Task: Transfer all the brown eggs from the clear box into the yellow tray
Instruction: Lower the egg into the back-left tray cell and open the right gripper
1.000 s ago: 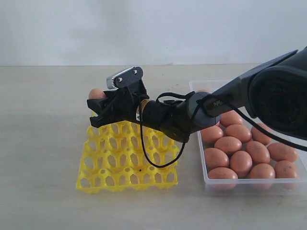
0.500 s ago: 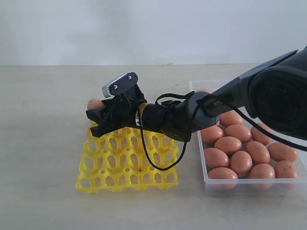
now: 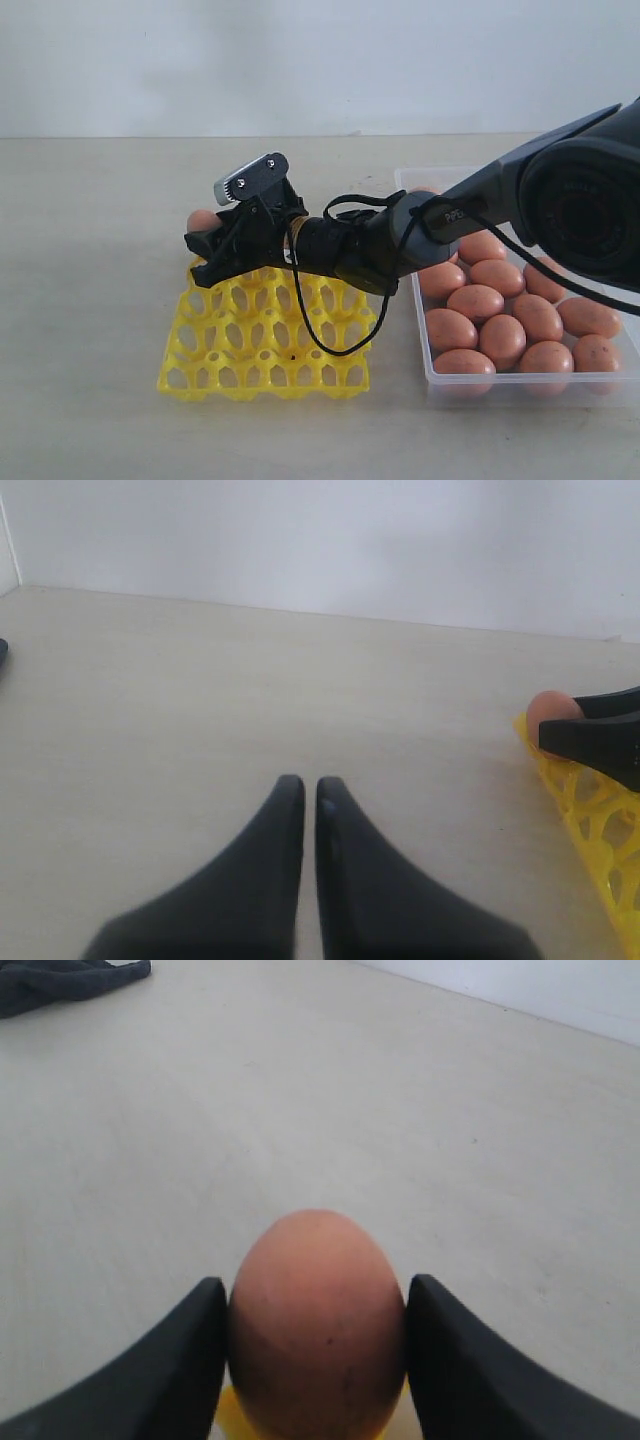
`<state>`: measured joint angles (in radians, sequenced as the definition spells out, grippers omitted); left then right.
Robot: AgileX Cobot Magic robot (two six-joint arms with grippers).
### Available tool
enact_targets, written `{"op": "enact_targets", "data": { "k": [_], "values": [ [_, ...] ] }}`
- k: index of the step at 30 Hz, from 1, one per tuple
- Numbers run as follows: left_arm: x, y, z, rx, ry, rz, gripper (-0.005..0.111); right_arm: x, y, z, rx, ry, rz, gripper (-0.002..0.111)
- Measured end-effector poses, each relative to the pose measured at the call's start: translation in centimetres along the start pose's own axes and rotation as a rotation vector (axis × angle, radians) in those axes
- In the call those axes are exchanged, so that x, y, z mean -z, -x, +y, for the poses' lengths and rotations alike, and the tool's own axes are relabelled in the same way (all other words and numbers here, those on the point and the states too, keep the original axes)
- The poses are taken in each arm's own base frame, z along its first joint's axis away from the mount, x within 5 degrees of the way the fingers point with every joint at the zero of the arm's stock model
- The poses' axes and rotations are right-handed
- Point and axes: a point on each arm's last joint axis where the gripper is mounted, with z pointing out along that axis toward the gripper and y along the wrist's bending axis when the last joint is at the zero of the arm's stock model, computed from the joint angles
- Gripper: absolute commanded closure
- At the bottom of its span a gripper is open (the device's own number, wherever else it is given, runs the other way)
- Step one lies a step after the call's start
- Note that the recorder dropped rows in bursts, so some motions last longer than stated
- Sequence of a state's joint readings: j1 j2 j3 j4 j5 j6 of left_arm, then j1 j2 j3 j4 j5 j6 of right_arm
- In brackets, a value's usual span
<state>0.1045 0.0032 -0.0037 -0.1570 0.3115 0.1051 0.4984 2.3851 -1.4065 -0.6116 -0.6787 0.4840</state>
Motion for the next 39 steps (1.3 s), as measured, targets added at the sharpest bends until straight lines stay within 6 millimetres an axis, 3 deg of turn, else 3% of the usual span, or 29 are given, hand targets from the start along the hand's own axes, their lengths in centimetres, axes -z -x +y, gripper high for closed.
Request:
{"op": "enact_targets", "data": {
  "k": [5, 24, 34, 39],
  "values": [
    [0.0, 0.0, 0.0, 0.000, 0.000, 0.000, 0.103, 0.0, 0.0, 0.0, 0.001, -0.001, 0.000, 0.045],
    [0.0, 0.0, 0.0, 0.000, 0.000, 0.000, 0.103, -0.1, 0.2, -0.2, 0.027, -0.017, -0.002, 0.045],
    [0.0, 0.0, 0.0, 0.000, 0.000, 0.000, 0.103, 0.1, 2.4, -0.4, 0.053, -0.049, -0.019, 0.046],
    [0.0, 0.0, 0.0, 0.000, 0.000, 0.000, 0.103, 0.1, 2.5, -0.5, 0.049, -0.050, -0.025, 0.047]
  ]
}}
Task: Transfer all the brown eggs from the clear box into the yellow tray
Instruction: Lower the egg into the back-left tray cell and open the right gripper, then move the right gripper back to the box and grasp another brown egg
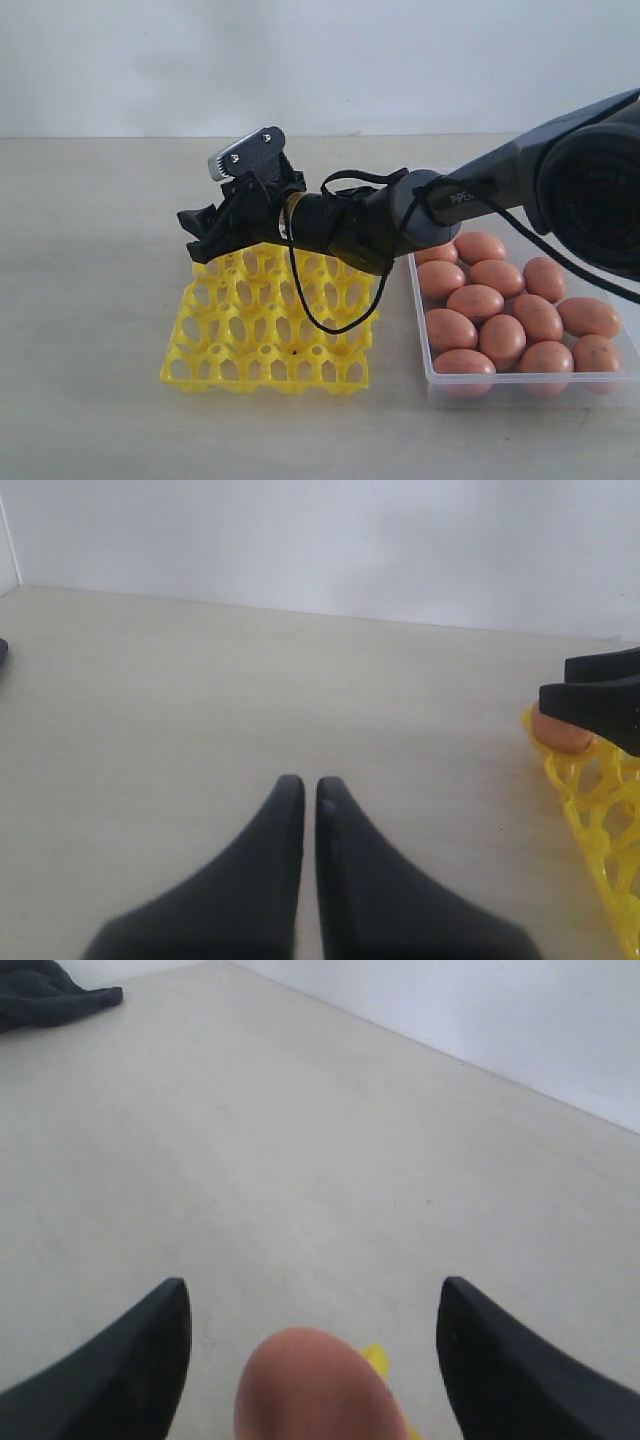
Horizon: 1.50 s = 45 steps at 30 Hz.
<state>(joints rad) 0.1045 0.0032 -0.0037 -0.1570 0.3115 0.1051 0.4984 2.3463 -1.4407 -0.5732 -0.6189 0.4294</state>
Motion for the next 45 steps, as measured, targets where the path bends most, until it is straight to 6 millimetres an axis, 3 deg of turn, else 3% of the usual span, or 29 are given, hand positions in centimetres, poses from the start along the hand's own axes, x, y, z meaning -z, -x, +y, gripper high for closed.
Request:
{"op": "enact_targets", "data": {
  "k": [6, 12, 19, 22, 29, 36, 39, 43, 44, 45],
  "values": [
    [0.0, 0.0, 0.0, 0.000, 0.000, 0.000, 0.103, 0.6, 2.3, 0.2, -0.003, 0.008, -0.062, 0.047],
    [0.0, 0.0, 0.0, 0.000, 0.000, 0.000, 0.103, 2.0, 6.2, 0.2, 0.002, -0.022, -0.090, 0.050],
    [0.0, 0.0, 0.0, 0.000, 0.000, 0.000, 0.103, 4.1, 8.5, 0.1, 0.079, -0.080, 0.012, 0.108],
    [0.0, 0.0, 0.0, 0.000, 0.000, 0.000, 0.103, 5.6, 8.4, 0.7, 0.105, -0.075, 0.050, 0.108],
    [0.0, 0.0, 0.0, 0.000, 0.000, 0.000, 0.103, 11.5, 8.1, 1.9, 0.173, -0.130, 0.194, 0.108],
    [0.0, 0.0, 0.0, 0.000, 0.000, 0.000, 0.103, 16.9, 8.5, 0.6, 0.212, -0.376, 0.504, 0.108],
    [0.0, 0.0, 0.0, 0.000, 0.000, 0.000, 0.103, 18.6, 7.7, -1.2, 0.162, -0.499, 0.643, 0.094],
    [0.0, 0.0, 0.0, 0.000, 0.000, 0.000, 0.103, 20.9, 6.5, -4.1, 0.065, -0.637, 0.780, 0.053],
    [0.0, 0.0, 0.0, 0.000, 0.000, 0.000, 0.103, 21.4, 6.3, -4.6, 0.051, -0.658, 0.802, 0.048],
    [0.0, 0.0, 0.0, 0.000, 0.000, 0.000, 0.103, 21.7, 6.1, -5.0, 0.045, -0.669, 0.816, 0.049]
  ]
}}
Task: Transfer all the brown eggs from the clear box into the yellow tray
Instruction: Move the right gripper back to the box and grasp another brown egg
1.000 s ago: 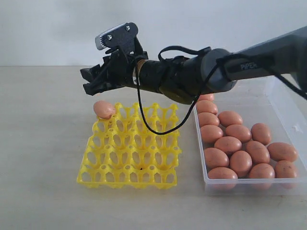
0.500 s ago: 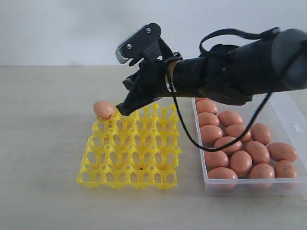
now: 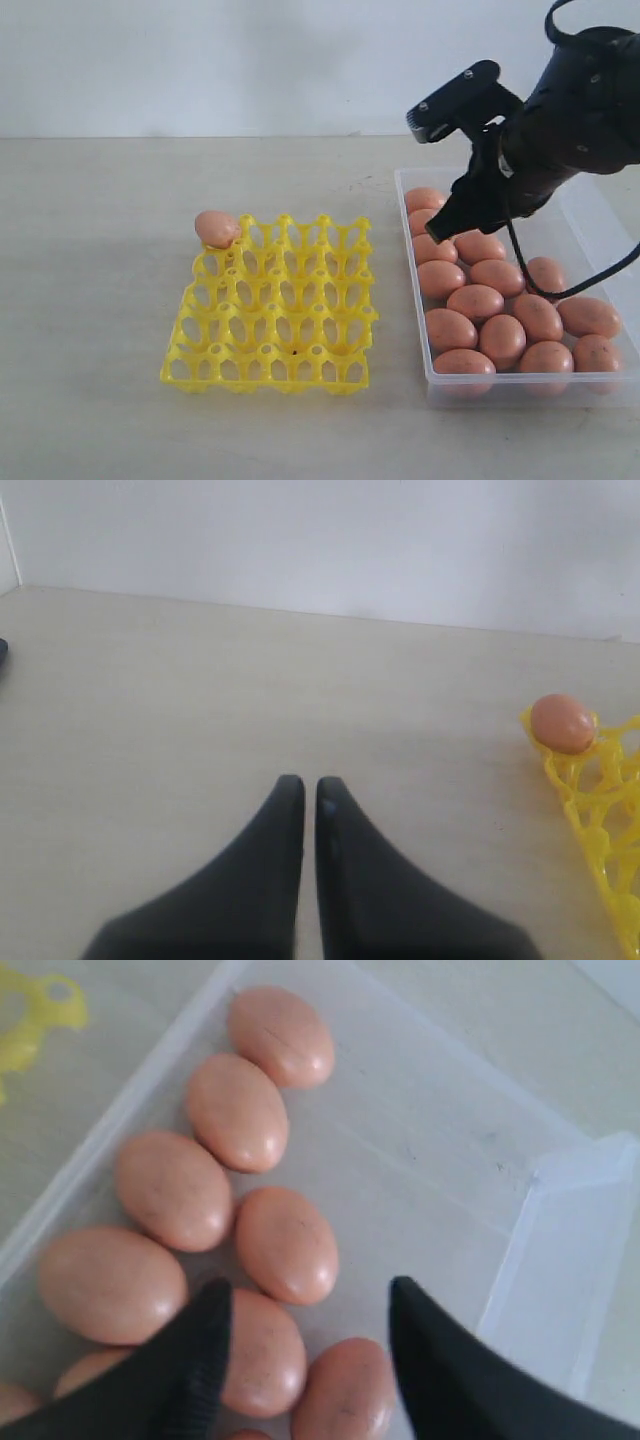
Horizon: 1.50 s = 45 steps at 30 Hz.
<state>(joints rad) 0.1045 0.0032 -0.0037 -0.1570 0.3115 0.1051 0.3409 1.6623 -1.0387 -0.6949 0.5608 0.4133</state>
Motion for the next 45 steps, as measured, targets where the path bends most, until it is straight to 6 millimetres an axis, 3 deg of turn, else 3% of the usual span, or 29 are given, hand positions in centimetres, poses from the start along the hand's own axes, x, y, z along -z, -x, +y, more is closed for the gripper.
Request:
{"op": "enact_targets", "data": {
  "k": [4, 7, 9, 12, 15, 18, 22, 27, 34, 45],
  "values": [
    [0.0, 0.0, 0.0, 0.000, 0.000, 0.000, 0.103, -0.3, -0.6, -1.0, -0.031, 0.005, 0.072, 0.061],
    [0.0, 0.0, 0.0, 0.000, 0.000, 0.000, 0.103, -0.5, -0.1, -0.9, -0.033, 0.030, 0.084, 0.060],
    [0.0, 0.0, 0.0, 0.000, 0.000, 0.000, 0.103, -1.3, 0.9, -0.7, -0.025, 0.052, 0.099, 0.054],
    [0.0, 0.0, 0.0, 0.000, 0.000, 0.000, 0.103, -3.8, 1.5, 0.0, 0.029, 0.076, 0.211, 0.052],
    [0.0, 0.0, 0.0, 0.000, 0.000, 0.000, 0.103, -6.6, 0.6, 0.9, 0.072, 0.091, 0.326, 0.052],
    [0.0, 0.0, 0.0, 0.000, 0.000, 0.000, 0.103, -7.8, 0.2, 0.5, 0.062, 0.094, 0.330, 0.052],
    [0.0, 0.0, 0.0, 0.000, 0.000, 0.000, 0.103, -8.1, 1.1, 0.2, 0.039, 0.109, 0.227, 0.052],
    [0.0, 0.0, 0.0, 0.000, 0.000, 0.000, 0.103, -8.2, 1.1, 0.1, 0.046, 0.114, 0.221, 0.052],
    [0.0, 0.0, 0.0, 0.000, 0.000, 0.000, 0.103, -8.8, 0.6, -1.8, -0.025, 0.109, 0.223, 0.052],
    [0.0, 0.0, 0.0, 0.000, 0.000, 0.000, 0.103, -8.9, 0.8, -1.6, -0.052, 0.166, 0.185, 0.053]
  ]
}}
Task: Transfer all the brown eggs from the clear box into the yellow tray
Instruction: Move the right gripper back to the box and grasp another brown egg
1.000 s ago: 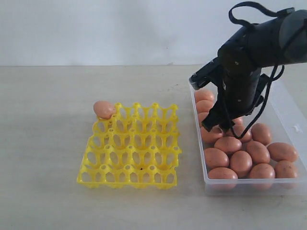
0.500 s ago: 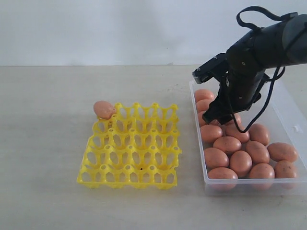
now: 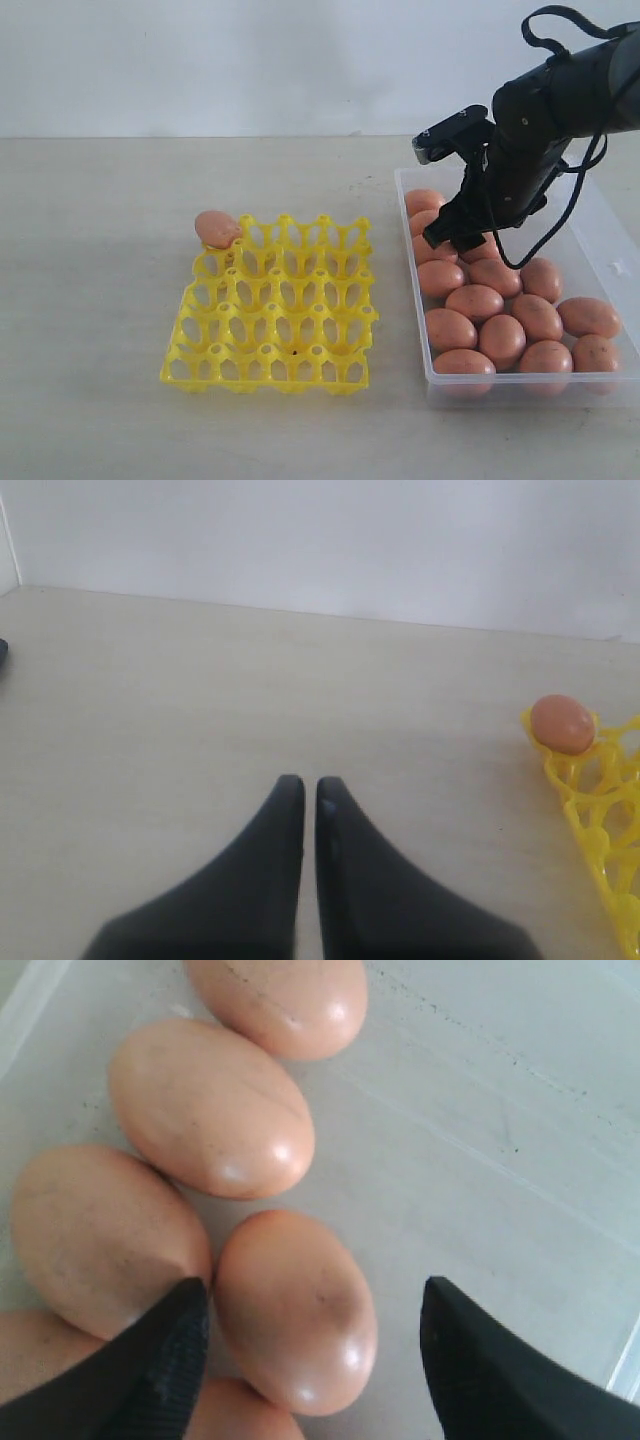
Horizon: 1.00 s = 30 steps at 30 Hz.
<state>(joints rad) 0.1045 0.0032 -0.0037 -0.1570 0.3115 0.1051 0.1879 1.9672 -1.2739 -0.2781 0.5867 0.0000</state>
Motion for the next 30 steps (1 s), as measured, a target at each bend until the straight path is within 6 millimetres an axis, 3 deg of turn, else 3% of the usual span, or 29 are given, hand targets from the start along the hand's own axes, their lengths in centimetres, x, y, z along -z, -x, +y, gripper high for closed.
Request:
{"op": "enact_targets", "data": {
  "k": [5, 10, 16, 23, 30],
  "values": [
    [0.0, 0.0, 0.0, 0.000, 0.000, 0.000, 0.103, 0.0, 0.1, 0.0, 0.005, 0.001, -0.011, 0.064],
    [0.0, 0.0, 0.0, 0.000, 0.000, 0.000, 0.103, -0.1, 0.1, -0.1, 0.004, 0.001, -0.009, 0.064],
    [0.0, 0.0, 0.0, 0.000, 0.000, 0.000, 0.103, -2.0, -0.8, -0.7, 0.000, 0.002, 0.049, 0.064],
    [0.0, 0.0, 0.0, 0.000, 0.000, 0.000, 0.103, -2.7, -0.9, -0.8, -0.010, 0.007, 0.040, 0.064],
    [0.0, 0.0, 0.0, 0.000, 0.000, 0.000, 0.103, -2.7, -0.8, -0.8, -0.031, 0.008, 0.033, 0.094]
  ]
}}
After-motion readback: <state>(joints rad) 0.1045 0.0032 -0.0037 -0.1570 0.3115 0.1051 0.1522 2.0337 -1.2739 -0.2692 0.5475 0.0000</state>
